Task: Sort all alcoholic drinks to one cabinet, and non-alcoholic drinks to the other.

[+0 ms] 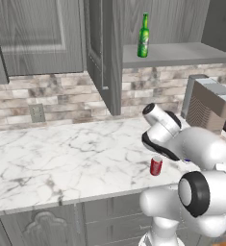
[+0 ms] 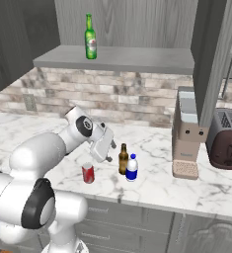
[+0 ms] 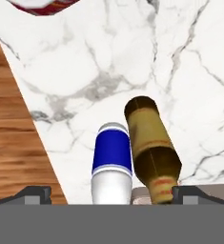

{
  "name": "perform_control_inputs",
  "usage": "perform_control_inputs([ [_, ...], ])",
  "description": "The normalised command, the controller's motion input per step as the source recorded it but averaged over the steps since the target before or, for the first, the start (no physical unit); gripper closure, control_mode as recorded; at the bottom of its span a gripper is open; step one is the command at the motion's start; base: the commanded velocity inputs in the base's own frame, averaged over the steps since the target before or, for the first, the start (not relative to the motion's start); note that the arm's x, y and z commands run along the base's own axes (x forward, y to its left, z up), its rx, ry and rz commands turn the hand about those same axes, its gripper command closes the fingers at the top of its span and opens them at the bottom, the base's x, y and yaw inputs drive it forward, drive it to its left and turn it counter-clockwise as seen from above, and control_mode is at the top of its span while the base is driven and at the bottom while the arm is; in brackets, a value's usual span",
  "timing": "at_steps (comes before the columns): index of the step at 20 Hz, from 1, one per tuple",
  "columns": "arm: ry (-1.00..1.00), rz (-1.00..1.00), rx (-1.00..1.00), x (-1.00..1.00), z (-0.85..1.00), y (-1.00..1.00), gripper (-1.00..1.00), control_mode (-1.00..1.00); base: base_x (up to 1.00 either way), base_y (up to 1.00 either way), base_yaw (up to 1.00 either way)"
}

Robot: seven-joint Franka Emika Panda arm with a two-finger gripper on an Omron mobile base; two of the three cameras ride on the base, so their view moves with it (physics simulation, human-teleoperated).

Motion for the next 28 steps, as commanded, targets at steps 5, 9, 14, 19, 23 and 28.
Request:
perform_control_inputs([
  [5,0.00,0.00,0.00,0.24,-0.15,-0.01,-1.00,-1.00,0.00,0.00,0.00],
  [9,0.00,0.00,0.00,0.13,-0.01,-0.08,-1.00,-1.00,0.00,0.00,0.00],
  [14,0.00,0.00,0.00,0.00,-0.02,-0.09,-1.00,-1.00,0.00,0.00,0.00],
  [19,0.00,0.00,0.00,0.00,-0.24,-0.02,-1.00,-1.00,0.00,0.00,0.00],
  [23,0.00,0.00,0.00,0.01,-0.22,-0.06,-1.00,-1.00,0.00,0.00,0.00],
  [28,0.00,0.00,0.00,0.06,-0.12,-0.07,-1.00,-1.00,0.00,0.00,0.00],
])
